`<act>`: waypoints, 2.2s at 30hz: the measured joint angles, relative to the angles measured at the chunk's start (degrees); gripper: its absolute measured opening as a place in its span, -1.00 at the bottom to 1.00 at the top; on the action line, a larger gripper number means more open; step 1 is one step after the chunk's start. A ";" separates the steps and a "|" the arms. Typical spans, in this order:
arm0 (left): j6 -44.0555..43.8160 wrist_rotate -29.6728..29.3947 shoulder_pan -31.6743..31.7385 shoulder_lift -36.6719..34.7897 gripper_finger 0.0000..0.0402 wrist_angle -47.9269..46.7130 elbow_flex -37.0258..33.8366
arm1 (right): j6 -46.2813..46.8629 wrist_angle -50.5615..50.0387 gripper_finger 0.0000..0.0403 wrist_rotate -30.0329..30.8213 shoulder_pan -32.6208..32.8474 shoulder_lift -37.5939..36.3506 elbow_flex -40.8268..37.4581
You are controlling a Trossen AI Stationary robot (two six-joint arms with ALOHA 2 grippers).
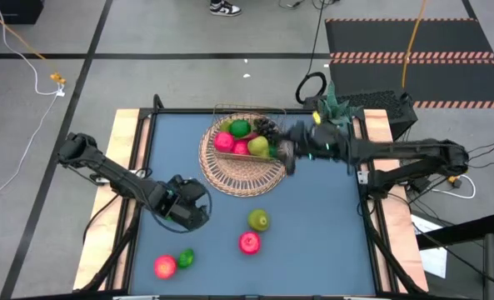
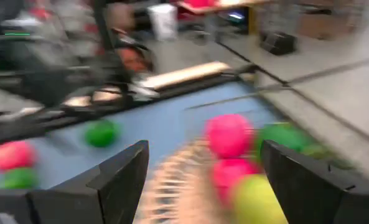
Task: Build produce basket
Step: Put the green lime into the gold wire basket
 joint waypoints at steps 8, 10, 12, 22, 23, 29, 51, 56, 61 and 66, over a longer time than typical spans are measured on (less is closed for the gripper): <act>-13.40 7.74 -2.77 -0.03 0.61 -14.83 -0.02 | 9.12 27.26 0.52 -1.19 16.05 0.85 -17.13; -15.32 10.32 -3.11 -0.03 0.61 -15.38 -0.02 | 9.22 31.01 0.52 -0.45 18.89 1.21 -18.54; -16.22 11.50 -3.49 -0.03 0.61 -15.10 -0.02 | 9.22 32.09 0.52 0.28 20.56 0.96 -18.47; -21.65 14.72 -5.47 -0.03 0.61 -15.00 -5.71 | 6.12 32.37 0.52 0.38 24.43 0.67 -17.08; -22.53 15.95 -5.67 -0.03 0.61 -14.92 -6.91 | 6.17 32.01 0.52 0.33 24.46 0.67 -17.08; -25.15 19.51 -7.55 -0.36 0.61 -10.81 -12.19 | 6.36 31.94 0.52 2.32 24.35 0.67 -17.08; -28.88 17.14 -5.42 0.01 0.60 -6.86 -18.15 | 8.36 30.61 0.52 2.10 24.35 0.67 -17.06; -29.06 15.74 -4.37 -0.10 0.40 -6.17 -18.87 | 8.35 30.67 0.52 2.10 24.35 0.67 -17.06; -30.91 9.64 -4.19 0.23 0.38 -6.82 -16.89 | 6.07 31.66 0.52 2.25 22.76 0.67 -17.04; -27.72 2.11 -3.98 0.22 0.45 -7.24 -12.10 | 5.67 26.66 0.52 8.57 20.43 1.86 -16.97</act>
